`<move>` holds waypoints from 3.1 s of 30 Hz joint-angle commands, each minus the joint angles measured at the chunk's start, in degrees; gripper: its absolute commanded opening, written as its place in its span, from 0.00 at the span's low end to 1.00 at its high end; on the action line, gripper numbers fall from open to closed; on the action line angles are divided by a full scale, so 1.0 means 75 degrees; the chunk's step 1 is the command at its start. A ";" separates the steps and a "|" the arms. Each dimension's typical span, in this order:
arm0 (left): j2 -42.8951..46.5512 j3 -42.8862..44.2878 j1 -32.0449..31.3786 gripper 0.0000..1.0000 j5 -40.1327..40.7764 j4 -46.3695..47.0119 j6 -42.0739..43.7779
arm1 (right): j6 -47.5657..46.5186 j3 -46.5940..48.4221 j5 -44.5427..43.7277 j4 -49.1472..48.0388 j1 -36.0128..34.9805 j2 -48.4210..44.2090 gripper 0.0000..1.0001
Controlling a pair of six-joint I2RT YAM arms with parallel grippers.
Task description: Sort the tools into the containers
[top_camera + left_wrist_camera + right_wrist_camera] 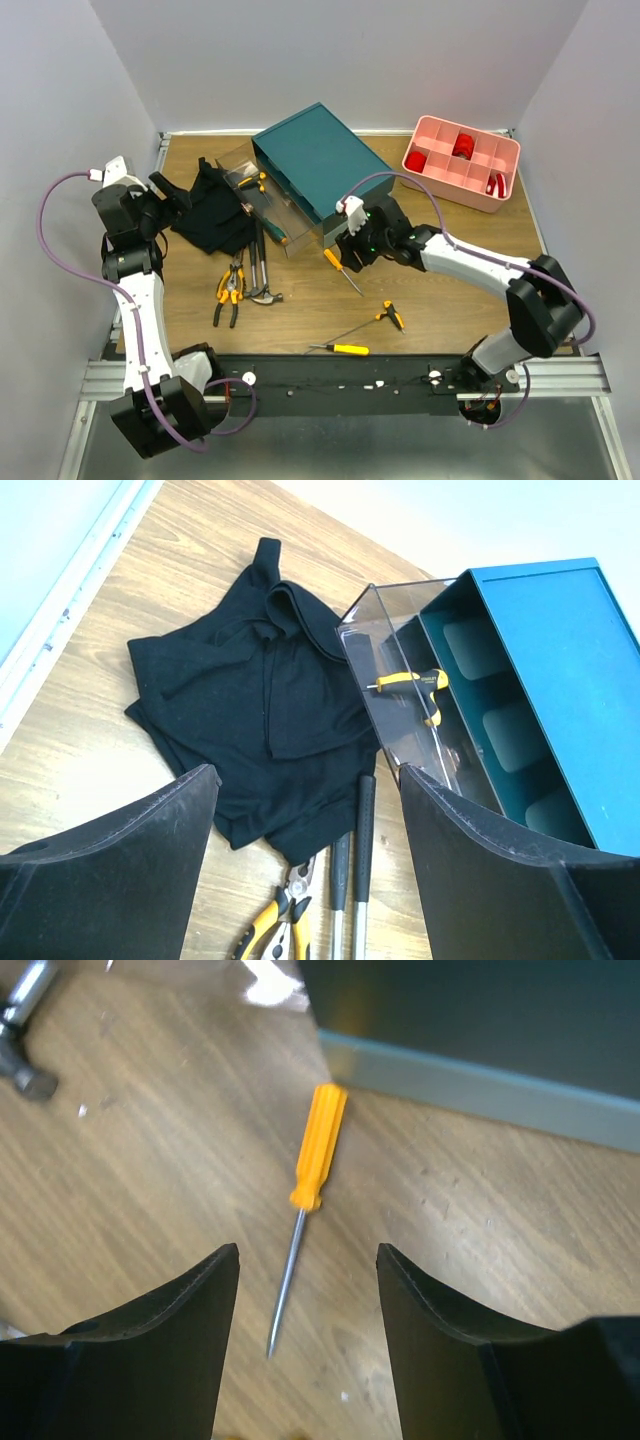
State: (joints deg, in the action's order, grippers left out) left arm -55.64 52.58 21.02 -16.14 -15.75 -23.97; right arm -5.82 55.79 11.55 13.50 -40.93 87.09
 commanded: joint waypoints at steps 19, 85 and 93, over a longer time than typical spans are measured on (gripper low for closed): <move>0.0492 -0.0377 0.0502 0.83 -0.0039 -0.0268 0.0184 | 0.0379 -0.0220 -0.0954 -0.2890 -0.0718 0.2333 0.38; 0.0668 -0.0764 0.0772 0.81 -0.0754 0.0400 -0.0719 | -0.2699 0.3337 0.2793 0.1309 -0.0579 0.0215 0.66; 0.0656 -0.0845 0.0760 0.82 -0.0825 0.0588 -0.0625 | -0.8161 0.0706 0.3008 0.4760 -0.0262 -0.1371 0.64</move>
State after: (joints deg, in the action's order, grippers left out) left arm -51.35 47.03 26.30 -20.67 -13.15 -28.80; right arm -42.61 66.76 33.32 28.95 -43.83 75.81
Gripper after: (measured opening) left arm 0.812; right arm 0.651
